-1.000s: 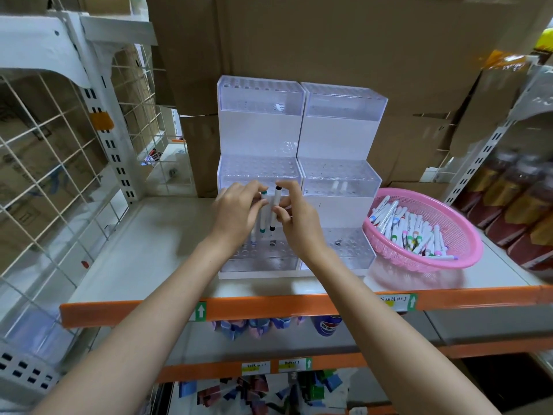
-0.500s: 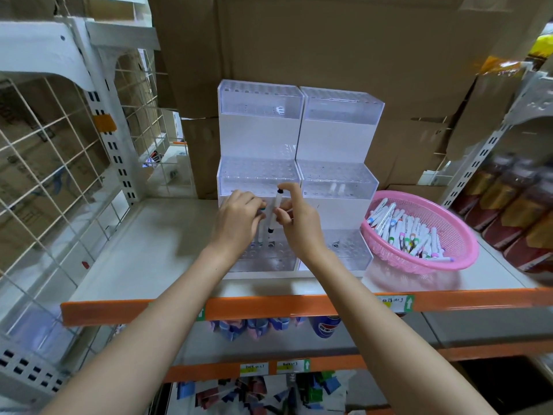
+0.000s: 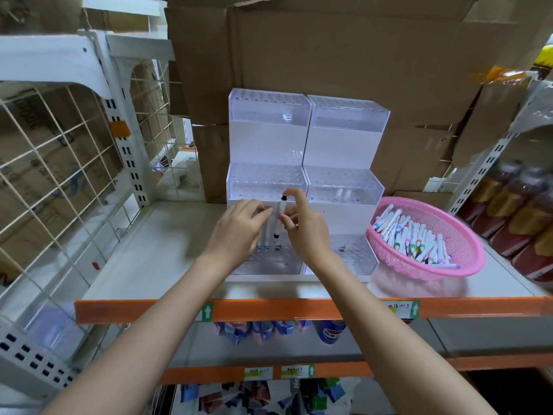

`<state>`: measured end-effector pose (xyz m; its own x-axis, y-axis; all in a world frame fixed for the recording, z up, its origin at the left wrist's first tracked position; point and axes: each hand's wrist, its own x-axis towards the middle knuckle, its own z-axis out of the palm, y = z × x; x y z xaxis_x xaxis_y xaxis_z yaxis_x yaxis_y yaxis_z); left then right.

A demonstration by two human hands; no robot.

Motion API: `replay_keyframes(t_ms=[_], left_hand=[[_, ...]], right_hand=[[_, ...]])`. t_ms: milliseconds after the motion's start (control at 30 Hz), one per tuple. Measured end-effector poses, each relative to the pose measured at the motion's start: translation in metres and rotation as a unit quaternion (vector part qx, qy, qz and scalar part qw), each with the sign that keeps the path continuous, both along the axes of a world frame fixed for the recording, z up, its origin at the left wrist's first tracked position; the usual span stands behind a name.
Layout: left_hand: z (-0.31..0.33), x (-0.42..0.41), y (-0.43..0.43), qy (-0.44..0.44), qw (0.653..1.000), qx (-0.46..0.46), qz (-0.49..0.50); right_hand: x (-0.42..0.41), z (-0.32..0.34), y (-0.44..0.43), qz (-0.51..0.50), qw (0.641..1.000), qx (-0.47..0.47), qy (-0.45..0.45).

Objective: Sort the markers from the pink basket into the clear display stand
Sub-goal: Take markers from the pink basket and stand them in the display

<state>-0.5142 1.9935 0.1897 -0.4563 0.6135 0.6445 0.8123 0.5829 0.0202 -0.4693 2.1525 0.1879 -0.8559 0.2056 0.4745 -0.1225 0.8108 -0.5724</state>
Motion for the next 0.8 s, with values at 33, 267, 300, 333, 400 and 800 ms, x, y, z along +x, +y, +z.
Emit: replay_keyframes(t_ms=[33,267,300,333,400,800], left_hand=[[0.000,0.001,0.000,-0.003,1.000,-0.001,0.004],[-0.002,0.000,0.001,-0.057,0.998,0.034,0.005],[-0.002,0.000,0.001,-0.059,0.998,0.033,0.006],[-0.002,0.000,0.001,-0.059,0.998,0.031,0.008],[-0.001,0.000,0.002,-0.060,0.998,0.023,0.012],[-0.004,0.000,0.003,-0.049,0.998,0.008,0.026]], right_hand=[[0.000,0.000,0.000,-0.004,1.000,0.004,-0.002],[-0.002,0.002,-0.001,0.004,0.999,0.039,0.007],[-0.003,0.002,-0.001,0.004,0.999,0.039,0.005],[-0.004,0.002,-0.001,0.004,0.999,0.046,0.005],[-0.005,0.003,-0.002,0.002,0.996,0.084,0.004],[-0.007,-0.012,0.000,-0.023,0.993,0.112,-0.029]])
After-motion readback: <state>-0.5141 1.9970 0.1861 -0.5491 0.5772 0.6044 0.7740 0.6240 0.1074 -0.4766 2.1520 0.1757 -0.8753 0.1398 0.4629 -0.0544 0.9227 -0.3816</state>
